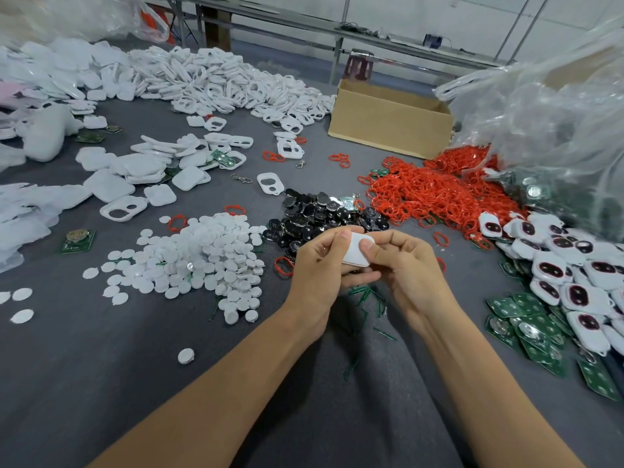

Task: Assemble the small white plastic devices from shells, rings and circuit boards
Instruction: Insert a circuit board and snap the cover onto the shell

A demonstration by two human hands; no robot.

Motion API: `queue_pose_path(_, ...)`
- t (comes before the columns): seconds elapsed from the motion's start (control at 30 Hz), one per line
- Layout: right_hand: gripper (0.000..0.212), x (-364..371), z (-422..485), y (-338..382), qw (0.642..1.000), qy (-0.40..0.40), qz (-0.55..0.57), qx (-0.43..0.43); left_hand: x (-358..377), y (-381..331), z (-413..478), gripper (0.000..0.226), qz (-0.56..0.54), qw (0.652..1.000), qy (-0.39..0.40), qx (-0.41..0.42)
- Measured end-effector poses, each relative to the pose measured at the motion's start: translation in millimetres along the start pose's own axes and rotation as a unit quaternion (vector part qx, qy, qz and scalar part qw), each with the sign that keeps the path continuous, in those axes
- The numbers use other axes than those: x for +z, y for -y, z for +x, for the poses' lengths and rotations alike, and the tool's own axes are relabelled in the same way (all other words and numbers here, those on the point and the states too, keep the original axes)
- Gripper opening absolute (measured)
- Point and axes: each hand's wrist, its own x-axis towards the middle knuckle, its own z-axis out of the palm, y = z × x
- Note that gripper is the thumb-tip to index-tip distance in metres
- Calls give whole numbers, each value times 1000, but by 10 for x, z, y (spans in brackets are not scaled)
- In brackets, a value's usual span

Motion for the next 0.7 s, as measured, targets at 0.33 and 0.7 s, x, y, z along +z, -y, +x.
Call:
queue_pose_path(0.33,24,-43,-16,21,999,14,-34,-32,-8,8,2,24,59,997,11,48)
queue_pose_path(0.7,12,-5,-3,-42,984,-23,-151,-96,-11,27,-2,22,60,997,15,45)
